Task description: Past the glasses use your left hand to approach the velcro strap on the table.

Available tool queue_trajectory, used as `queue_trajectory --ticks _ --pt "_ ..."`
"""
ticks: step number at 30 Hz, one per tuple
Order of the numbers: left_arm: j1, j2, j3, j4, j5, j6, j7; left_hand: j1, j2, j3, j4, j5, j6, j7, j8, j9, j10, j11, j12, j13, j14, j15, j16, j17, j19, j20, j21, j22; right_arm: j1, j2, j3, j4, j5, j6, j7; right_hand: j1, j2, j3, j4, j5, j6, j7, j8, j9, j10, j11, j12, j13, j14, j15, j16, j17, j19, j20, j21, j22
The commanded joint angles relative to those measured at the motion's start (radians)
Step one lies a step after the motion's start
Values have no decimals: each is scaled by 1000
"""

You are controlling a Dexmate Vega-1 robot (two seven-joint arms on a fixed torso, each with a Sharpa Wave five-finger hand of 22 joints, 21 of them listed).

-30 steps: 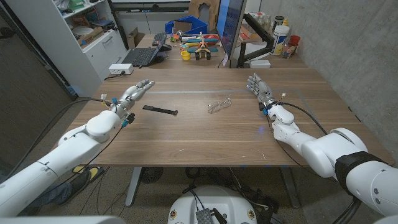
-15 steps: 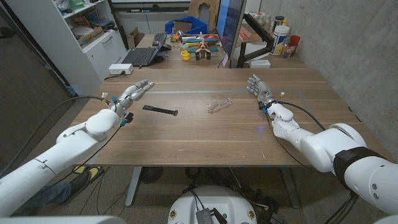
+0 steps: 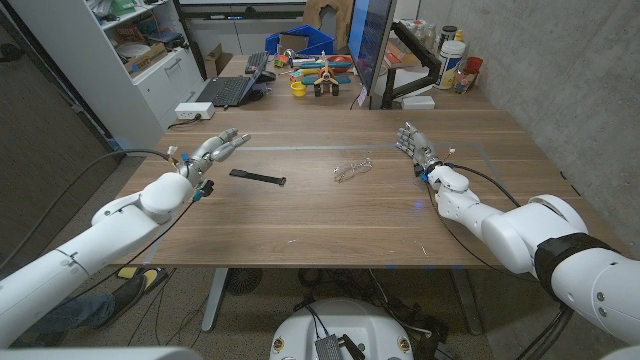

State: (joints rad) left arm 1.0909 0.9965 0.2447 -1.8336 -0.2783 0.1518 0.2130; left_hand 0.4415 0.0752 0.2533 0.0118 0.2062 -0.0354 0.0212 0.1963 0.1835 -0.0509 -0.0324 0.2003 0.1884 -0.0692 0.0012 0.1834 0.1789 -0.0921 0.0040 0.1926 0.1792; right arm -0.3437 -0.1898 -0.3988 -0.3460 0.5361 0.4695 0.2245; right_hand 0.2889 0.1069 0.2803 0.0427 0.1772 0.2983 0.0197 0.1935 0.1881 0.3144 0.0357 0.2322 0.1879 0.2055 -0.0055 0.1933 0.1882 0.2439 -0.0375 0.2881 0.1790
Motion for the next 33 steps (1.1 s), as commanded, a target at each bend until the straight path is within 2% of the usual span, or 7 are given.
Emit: queue_trajectory --ticks 1,12,20,33 --pt "-30 26 37 1 55 45 5 13 -1 3 -7 -6 3 1 5 6 -1 -5 2 4 -9 -2 2 4 -8 -2 1 1 10 11 6 2 -18 -24 -15 3 2 2 -3 6 10 1 5 3 5 2 -3 3 10 -1 0 3 10 -12 -1 5" --pt "-55 17 65 29 54 33 -3 18 0 3 -10 -7 3 1 5 6 -1 -9 3 5 -10 -3 2 4 -10 -2 2 2 27 9 -3 0 -37 24 -2 3 2 1 -3 6 10 1 5 3 7 1 -2 3 11 -3 0 3 11 -11 -4 6" --pt "-62 16 77 37 52 26 -1 20 -1 4 -12 -7 3 1 4 6 -2 -5 3 5 -10 -2 2 4 -11 -2 2 2 29 -3 -9 -4 -42 123 18 2 2 1 -4 6 12 -1 5 3 8 2 -3 3 12 -2 0 3 13 -11 -6 6" --pt "-74 35 92 24 62 48 -2 25 -1 4 -15 -7 4 2 4 6 -2 -8 3 5 -11 -2 2 5 -12 -2 3 2 32 -7 -13 -3 -35 122 18 3 2 1 -5 6 13 -2 5 3 12 2 -2 3 16 -1 1 3 15 -10 -9 6"
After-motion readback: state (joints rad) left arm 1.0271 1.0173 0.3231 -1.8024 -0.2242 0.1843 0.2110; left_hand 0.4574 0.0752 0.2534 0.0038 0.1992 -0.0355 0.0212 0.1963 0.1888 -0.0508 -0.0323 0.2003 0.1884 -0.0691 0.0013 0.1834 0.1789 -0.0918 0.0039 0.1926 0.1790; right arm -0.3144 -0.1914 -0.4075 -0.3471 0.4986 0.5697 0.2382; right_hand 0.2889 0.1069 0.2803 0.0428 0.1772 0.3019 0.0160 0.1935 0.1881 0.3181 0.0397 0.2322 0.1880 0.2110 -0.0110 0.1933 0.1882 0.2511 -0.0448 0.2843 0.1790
